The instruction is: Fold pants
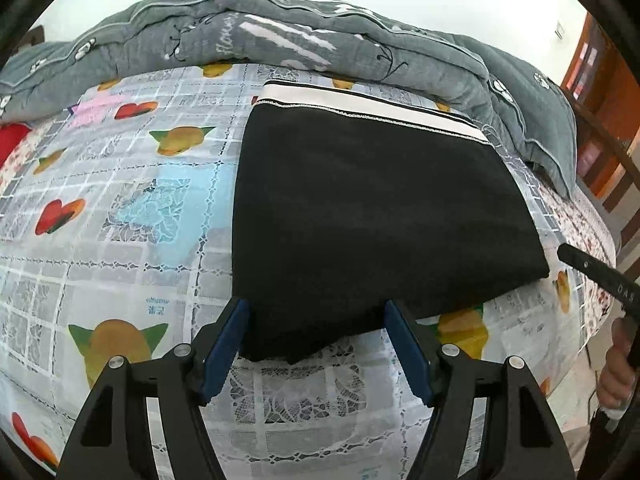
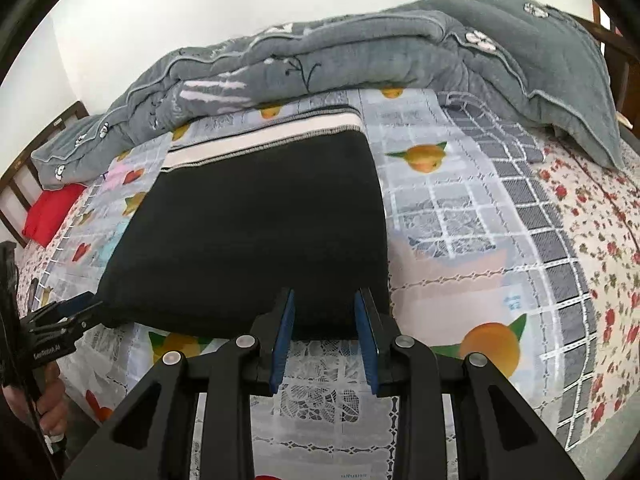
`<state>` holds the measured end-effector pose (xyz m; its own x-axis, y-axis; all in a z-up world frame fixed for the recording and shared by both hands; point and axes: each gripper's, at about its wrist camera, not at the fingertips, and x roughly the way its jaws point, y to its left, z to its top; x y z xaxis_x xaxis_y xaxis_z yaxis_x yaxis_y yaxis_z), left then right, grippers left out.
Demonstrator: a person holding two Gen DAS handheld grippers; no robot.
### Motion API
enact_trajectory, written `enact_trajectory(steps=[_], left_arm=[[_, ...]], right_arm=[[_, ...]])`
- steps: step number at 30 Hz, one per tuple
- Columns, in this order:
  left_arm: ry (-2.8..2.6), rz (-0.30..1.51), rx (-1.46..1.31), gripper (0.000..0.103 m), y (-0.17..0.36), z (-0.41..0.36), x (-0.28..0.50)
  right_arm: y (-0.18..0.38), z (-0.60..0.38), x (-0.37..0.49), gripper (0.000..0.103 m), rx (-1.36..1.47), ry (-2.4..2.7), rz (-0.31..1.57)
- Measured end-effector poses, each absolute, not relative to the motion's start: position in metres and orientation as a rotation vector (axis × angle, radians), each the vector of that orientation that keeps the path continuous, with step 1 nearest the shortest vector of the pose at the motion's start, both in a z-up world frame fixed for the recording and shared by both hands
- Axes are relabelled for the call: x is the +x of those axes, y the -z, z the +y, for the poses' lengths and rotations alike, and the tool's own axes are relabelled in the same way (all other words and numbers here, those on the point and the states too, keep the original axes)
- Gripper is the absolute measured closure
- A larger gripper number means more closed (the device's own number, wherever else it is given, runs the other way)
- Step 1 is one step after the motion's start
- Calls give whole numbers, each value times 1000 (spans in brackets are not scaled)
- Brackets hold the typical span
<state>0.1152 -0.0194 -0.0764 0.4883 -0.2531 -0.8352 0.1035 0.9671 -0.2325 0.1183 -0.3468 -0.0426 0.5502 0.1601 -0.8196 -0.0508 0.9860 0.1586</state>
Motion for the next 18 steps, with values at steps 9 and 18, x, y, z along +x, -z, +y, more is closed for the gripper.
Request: enact_trajectory(steps=[9,18], left_arm=[[187,1031,-158,34,72,-11,113],[155,1012,-168,34,66,-1,129]], right_arm=[[38,-348,123,71,114,-95,971],[33,-342,146,71,91,-93,940]])
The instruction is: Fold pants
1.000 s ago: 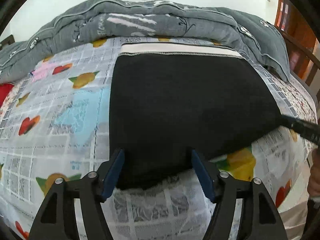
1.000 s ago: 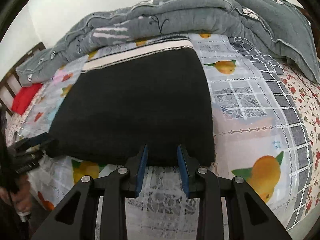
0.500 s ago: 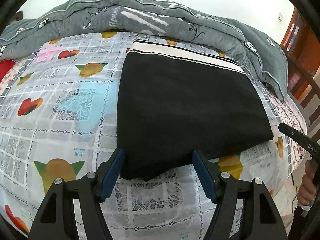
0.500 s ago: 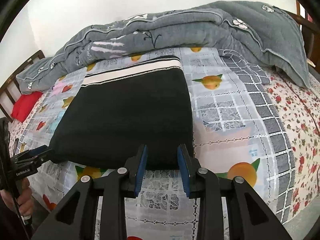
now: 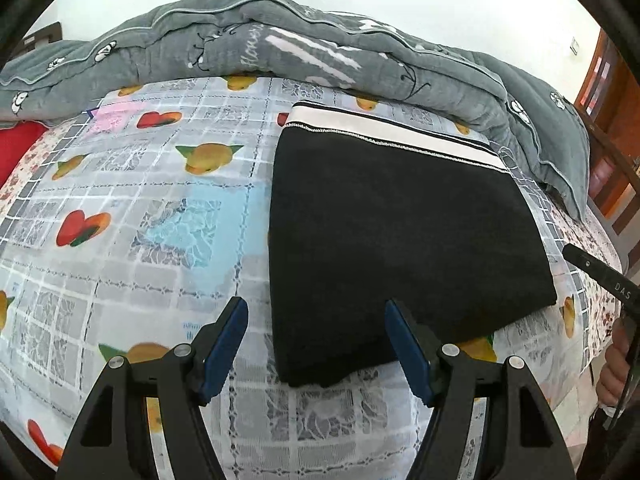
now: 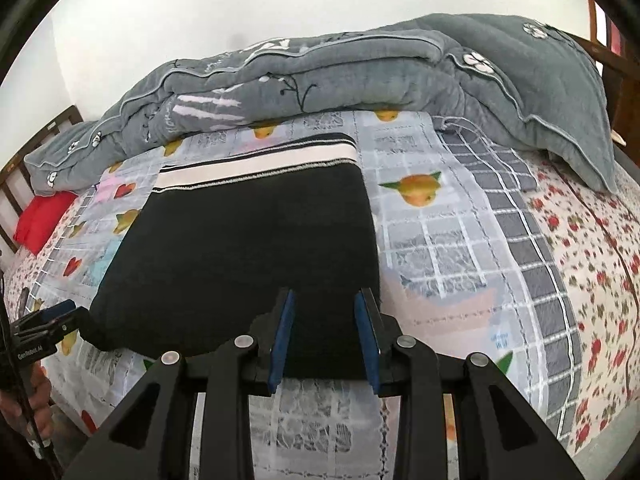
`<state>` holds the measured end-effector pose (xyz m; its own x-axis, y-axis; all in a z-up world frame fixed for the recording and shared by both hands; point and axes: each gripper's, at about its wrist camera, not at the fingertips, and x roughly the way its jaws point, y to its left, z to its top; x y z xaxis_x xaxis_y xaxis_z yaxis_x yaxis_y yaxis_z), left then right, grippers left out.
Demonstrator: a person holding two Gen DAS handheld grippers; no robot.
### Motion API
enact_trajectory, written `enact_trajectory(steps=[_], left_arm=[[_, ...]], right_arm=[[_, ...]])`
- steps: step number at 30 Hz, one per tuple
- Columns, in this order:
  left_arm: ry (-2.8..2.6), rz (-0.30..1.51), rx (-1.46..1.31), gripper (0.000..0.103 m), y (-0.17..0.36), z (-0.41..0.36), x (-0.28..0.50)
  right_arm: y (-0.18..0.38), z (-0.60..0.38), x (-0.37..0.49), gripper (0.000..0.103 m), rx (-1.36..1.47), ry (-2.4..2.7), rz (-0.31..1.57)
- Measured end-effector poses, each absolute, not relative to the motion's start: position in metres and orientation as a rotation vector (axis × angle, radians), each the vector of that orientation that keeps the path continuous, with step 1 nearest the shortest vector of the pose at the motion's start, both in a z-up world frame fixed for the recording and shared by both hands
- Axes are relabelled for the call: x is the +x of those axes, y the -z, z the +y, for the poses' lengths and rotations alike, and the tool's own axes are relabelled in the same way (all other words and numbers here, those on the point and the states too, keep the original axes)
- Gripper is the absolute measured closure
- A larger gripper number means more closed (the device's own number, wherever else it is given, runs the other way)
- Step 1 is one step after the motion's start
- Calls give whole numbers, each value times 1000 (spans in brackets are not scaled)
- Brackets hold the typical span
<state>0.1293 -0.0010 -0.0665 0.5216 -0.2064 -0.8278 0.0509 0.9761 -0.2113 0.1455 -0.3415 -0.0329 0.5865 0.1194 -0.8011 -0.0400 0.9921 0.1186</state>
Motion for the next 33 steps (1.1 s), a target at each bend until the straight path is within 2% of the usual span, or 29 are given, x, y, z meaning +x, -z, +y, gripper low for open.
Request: enact_trajectory(steps=[3,6,17,24,27,31,33], left_arm=[[151,1005,-156,34,67,0,139],[160,1014,-170,34,71,3,153],[185,1089,-165,36,106,-3,223],[230,1095,-217,36,116,4,242],[248,1100,-243,38,120,9,248],[292,1114,-273,52,124,9,259],[303,1113,-289,61,125,8,264]], right_arm=[[33,-341,155,70,66,-86,928],[35,-343,169,62,51,-70,917],[72,-361,235,62,126,-67,1000],[81,-359,251,61,111,-97,973],[86,-368,257,51,138,-80,970],[91,-376,264,50,209,-95,982],[95,-375,266,58,233,-121,986]])
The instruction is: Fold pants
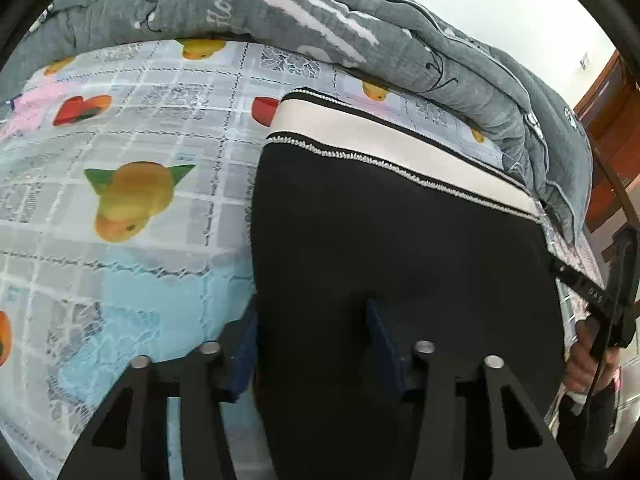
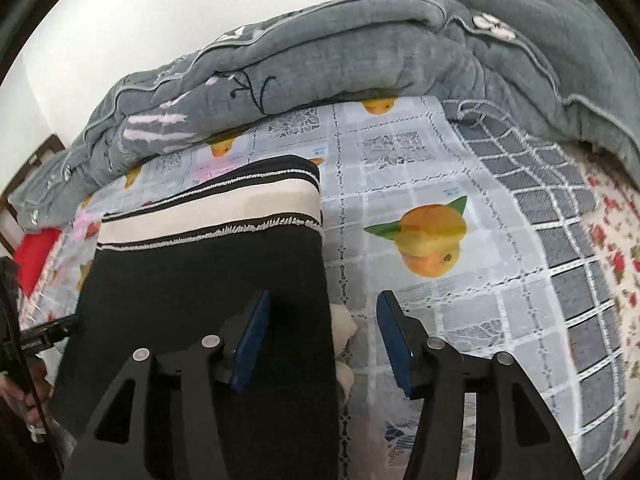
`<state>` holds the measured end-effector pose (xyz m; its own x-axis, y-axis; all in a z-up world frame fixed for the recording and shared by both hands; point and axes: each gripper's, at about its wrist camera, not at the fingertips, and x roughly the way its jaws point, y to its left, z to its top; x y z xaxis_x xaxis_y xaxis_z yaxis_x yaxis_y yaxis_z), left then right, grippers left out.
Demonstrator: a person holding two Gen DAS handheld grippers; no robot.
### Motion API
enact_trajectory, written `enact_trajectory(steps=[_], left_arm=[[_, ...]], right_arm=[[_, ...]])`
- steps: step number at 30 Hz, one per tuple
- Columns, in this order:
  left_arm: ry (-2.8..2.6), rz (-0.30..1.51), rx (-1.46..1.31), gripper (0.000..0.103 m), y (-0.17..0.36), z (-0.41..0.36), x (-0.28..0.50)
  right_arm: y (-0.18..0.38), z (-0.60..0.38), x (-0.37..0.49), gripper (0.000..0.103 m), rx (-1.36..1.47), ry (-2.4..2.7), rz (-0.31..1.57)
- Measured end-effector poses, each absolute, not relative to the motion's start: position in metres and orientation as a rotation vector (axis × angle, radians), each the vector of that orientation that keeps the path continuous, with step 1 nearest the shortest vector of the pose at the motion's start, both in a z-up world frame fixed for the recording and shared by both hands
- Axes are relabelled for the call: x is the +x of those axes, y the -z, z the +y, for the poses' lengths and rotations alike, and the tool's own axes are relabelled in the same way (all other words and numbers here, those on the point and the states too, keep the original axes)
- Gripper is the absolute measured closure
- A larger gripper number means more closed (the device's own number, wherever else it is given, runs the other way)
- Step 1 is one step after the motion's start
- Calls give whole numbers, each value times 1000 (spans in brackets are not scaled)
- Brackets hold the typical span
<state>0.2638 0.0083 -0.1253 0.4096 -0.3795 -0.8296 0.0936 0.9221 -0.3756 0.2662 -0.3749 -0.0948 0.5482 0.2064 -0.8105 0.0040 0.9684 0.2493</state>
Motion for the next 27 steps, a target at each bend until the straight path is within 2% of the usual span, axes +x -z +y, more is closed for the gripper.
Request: enact_trajectory(steps=[1,2,5,16,21,22,23,25,27], left_arm=[[303,1103,-290,71,125,8,264],[300,1088,-286,80,123,8,263],[319,1053,-295,87,117,13,259],[199,1031,-331,89,108,91,270],[106,1069,-216,78,110,98,281],[101,1064,-192,73,109,98,279],[84,1058,-162,59,107,97,275],[29,1021,-84,46,103,95,265],[16,984,-64,46,96,97,258]], right_arm=[[95,-373,267,75,249,-150,987],[94,-371,267,82,265,-186,987],[88,-358,266,90,188,-181,982],[87,-298,287,92,245,-293,980],[90,-246,309,89,79,-291,978],[88,-241,313,87,44,-282,983],[84,-239,316,86,5,-272,990],[71,-245,314,85,-33,-240,966],[55,-255,308,81,-29,-198,896]])
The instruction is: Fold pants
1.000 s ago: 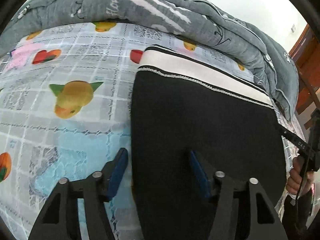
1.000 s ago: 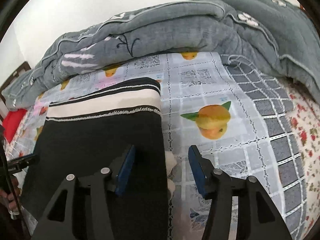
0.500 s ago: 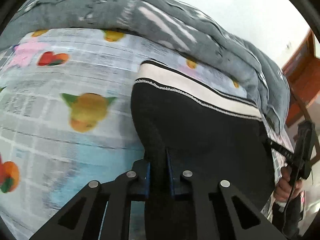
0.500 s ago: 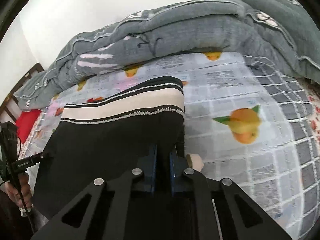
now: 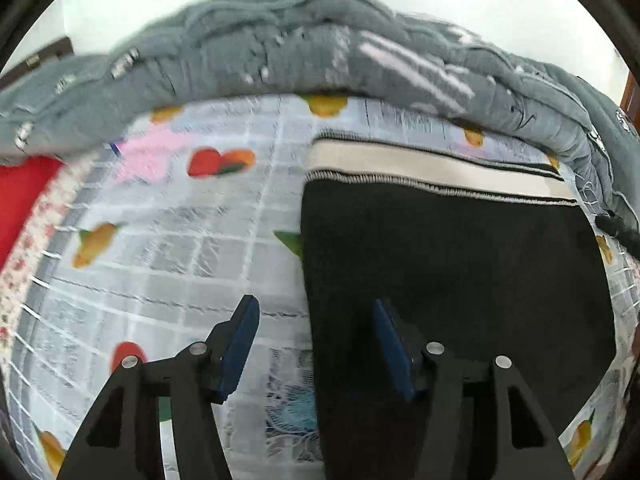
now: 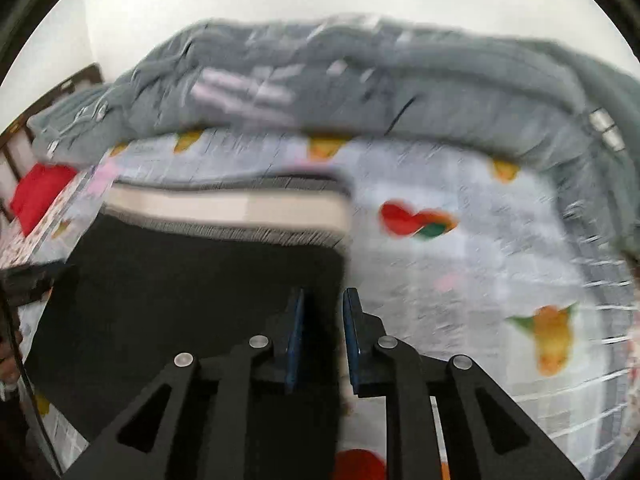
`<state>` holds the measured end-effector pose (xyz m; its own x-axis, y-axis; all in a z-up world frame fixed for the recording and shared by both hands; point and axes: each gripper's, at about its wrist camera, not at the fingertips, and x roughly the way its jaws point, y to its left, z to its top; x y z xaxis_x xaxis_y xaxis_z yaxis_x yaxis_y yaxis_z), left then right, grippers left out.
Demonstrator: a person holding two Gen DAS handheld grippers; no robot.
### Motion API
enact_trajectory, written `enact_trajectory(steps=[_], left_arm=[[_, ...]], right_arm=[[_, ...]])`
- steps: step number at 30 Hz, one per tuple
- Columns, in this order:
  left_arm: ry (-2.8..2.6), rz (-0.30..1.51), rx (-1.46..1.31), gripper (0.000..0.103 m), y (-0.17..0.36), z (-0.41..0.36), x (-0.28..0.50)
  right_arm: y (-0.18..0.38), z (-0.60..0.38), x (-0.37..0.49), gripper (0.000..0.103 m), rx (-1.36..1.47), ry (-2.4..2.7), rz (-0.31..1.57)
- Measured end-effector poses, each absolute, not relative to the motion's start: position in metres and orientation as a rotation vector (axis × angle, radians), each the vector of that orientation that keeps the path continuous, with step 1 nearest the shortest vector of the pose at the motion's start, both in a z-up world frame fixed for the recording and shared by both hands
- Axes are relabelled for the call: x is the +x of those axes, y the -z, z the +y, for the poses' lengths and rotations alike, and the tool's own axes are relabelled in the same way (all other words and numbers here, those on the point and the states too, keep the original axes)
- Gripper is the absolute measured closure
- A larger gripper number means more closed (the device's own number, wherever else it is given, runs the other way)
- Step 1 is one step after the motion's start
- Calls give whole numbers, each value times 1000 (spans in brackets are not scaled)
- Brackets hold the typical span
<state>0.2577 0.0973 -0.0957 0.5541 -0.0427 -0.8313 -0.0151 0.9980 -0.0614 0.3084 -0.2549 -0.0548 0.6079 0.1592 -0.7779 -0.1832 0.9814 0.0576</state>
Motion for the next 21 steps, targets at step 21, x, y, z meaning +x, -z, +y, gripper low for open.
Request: enact_trajectory(steps=[21], left_arm=[[150,962,-61,43,121,36,363]], right_arm=[[106,-183,383,78,-150,-151,888]])
